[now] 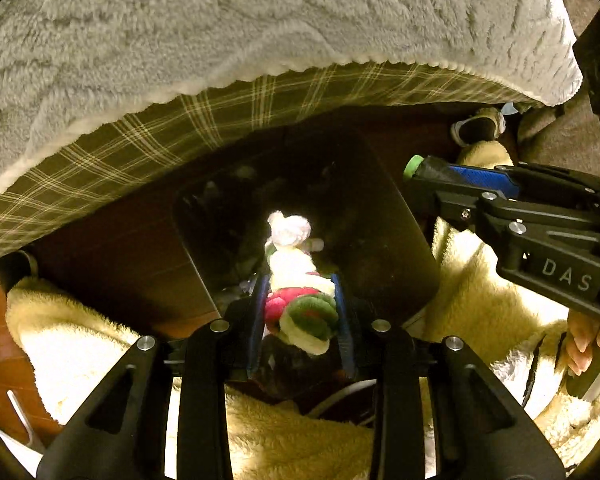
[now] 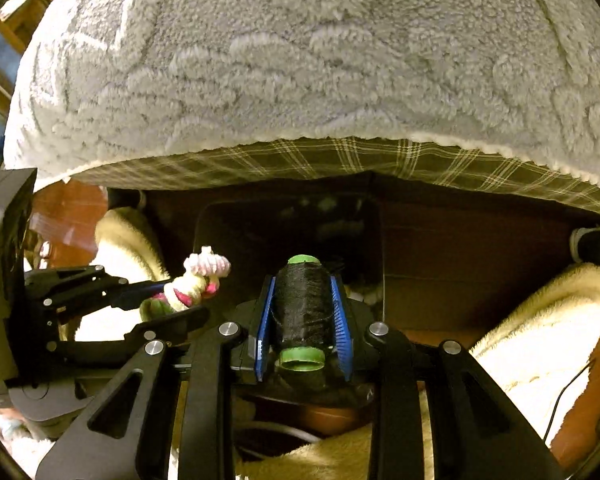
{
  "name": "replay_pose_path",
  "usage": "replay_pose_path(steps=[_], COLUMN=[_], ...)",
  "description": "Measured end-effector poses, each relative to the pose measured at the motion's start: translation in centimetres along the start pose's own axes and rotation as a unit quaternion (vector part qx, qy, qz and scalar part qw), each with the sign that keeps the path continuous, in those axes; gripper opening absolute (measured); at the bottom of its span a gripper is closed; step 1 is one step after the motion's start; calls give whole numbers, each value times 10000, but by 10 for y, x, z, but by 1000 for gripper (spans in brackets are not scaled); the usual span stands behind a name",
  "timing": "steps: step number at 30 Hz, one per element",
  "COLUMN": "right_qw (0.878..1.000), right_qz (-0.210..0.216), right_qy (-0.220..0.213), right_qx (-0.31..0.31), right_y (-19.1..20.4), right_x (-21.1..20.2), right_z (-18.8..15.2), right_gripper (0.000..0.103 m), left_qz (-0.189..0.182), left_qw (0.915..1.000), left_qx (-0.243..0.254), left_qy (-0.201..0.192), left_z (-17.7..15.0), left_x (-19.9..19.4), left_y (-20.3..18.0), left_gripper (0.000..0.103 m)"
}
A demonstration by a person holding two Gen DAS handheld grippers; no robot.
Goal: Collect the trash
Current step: 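Open both tools to drop the toy and spool into the bin, then raise both open tools back over the last items on the bed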
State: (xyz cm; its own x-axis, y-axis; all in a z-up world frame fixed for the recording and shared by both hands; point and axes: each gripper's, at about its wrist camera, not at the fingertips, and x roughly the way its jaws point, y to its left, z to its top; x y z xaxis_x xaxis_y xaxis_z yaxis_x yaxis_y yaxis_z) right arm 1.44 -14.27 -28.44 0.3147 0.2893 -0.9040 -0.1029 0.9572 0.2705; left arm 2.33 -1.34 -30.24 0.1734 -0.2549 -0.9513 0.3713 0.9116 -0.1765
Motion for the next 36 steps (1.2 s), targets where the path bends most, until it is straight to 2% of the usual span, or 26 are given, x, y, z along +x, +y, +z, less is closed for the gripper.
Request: replay_pose_path(steps=[1,4,7,9,11,12,14,17,21,25,27,30,36], right_qw=[10000,10000,9997,9988,9959,9943,9902,9823,9664,9535,9493,9486,9563], right_qz=[-12,-17,-89,-223,-471,-538,-671,-810,-993,-1146,-1197,-1125,-1006], right_qy=[-8,-74,-227,-430,-766,-917,-1224,-1681,-2343,-2739,-2856,-2909,-2717], right_qx=[7,30,62,47,-13,-37,-71,-161,-375,-526,-542,-536,-396], right_y=[-1,-5,-9,-11,-11,-12,-13,-12,2,13,16,21,24], right_x=[-1,-6,-17,-29,-48,-57,-78,-112,-156,-183,-188,-189,-163], right_z=[0,0,3,6,10,13,19,32,58,102,124,159,231], right_gripper=[29,44,48,60,76,78,90,96,99,99,99,99,99], left_qz=[4,37,129,216,338,399,486,650,864,1097,1278,1409,1470], left_qw=[10000,10000,9997,9992,9980,9974,9955,9909,9793,9688,9623,9575,9563], left_qx=[-1,4,28,23,13,13,3,-23,-93,-109,-117,-182,-381], left_qy=[-3,-53,-182,-338,-528,-604,-816,-1175,-1830,-2218,-2399,-2511,-2500], left_z=[1,0,2,3,4,6,7,15,32,62,85,117,166], left_x=[-2,-7,-18,-28,-44,-49,-67,-98,-153,-189,-204,-215,-210], left_y=[2,0,0,1,2,0,2,5,17,36,45,59,82], left_gripper=[31,33,39,46,52,55,62,75,88,91,91,91,91])
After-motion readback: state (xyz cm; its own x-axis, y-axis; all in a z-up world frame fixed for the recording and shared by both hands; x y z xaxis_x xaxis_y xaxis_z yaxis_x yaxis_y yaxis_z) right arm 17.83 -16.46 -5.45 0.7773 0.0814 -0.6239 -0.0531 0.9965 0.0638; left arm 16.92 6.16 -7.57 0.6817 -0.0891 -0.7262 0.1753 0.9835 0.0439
